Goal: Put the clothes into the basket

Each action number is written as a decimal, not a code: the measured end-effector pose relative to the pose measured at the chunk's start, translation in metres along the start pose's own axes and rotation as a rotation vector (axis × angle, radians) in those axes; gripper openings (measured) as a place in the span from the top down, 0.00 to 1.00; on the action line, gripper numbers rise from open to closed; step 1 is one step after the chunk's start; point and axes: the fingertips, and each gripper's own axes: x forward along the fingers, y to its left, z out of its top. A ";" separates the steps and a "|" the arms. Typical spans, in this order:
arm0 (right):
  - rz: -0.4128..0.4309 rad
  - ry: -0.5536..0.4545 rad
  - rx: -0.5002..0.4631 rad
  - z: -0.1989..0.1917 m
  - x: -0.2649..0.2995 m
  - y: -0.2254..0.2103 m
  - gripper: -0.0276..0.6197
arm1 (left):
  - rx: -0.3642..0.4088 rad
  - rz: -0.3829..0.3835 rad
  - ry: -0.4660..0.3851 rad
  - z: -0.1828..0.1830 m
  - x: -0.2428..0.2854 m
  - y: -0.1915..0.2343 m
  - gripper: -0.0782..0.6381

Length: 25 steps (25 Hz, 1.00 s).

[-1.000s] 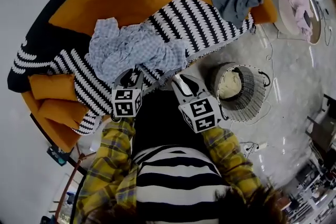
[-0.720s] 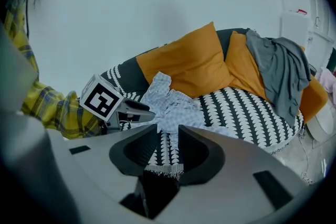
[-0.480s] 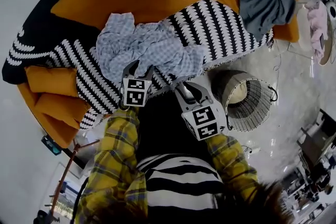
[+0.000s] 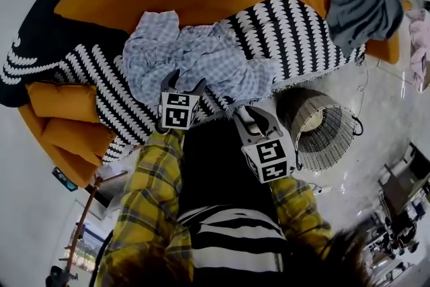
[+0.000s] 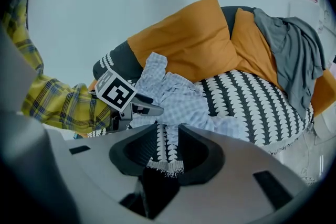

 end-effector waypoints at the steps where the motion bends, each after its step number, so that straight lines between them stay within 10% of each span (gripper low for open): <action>1: -0.001 0.008 0.004 -0.002 0.000 0.001 0.75 | -0.004 -0.012 0.003 0.000 0.001 0.000 0.39; 13: -0.011 0.062 0.041 -0.034 0.016 0.004 0.75 | 0.054 0.017 0.092 -0.018 0.049 -0.011 0.36; 25: -0.044 0.017 0.081 -0.039 -0.005 0.004 0.75 | -0.061 0.026 0.079 -0.017 0.038 -0.009 0.78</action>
